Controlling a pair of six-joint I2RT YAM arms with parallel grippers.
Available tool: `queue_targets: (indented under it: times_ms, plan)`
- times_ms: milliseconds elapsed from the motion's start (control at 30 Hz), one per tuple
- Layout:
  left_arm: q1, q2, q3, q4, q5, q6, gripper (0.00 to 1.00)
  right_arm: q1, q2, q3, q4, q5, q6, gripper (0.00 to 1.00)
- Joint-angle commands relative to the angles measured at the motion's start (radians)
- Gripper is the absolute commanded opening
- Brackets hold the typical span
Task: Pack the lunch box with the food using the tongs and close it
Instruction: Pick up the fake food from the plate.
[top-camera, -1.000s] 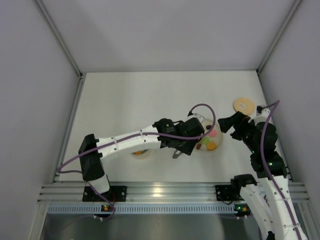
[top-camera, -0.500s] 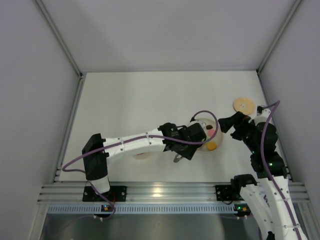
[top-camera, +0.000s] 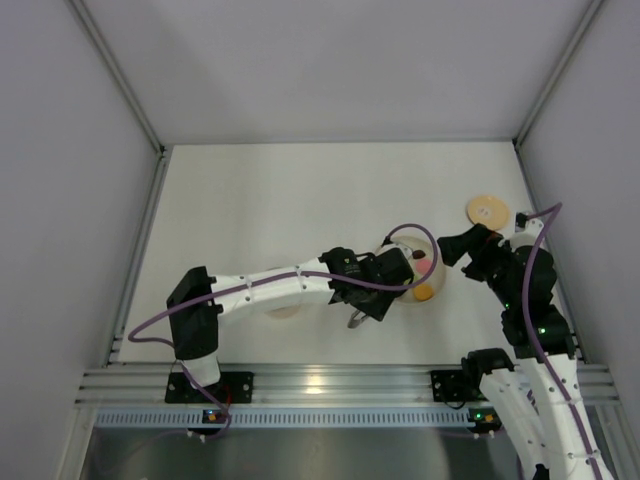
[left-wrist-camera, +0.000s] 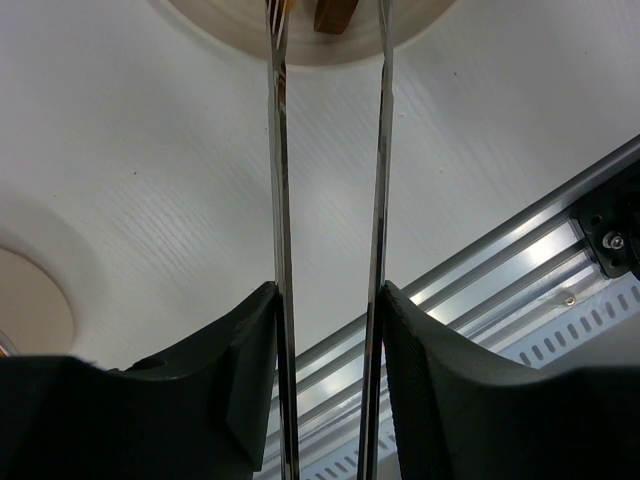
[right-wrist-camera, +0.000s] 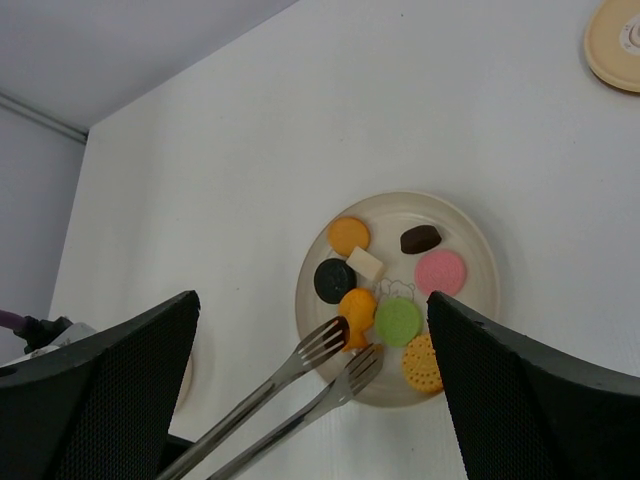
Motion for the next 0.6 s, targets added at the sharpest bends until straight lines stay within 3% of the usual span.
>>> queue_targets:
  times_ms: [0,367,567]
  plan:
    - [-0.008,-0.008,0.001,0.037,-0.002,-0.005,0.48,-0.013,-0.011,0.024,-0.01,0.017,-0.01,0.95]
    - [-0.026,-0.012,-0.002,0.018,-0.014,-0.009,0.44,-0.013,-0.014,0.021,-0.012,0.015,-0.006,0.95]
    - [-0.028,-0.018,-0.002,0.013,-0.028,-0.011,0.35,-0.013,-0.015,0.02,-0.012,0.017,-0.004,0.95]
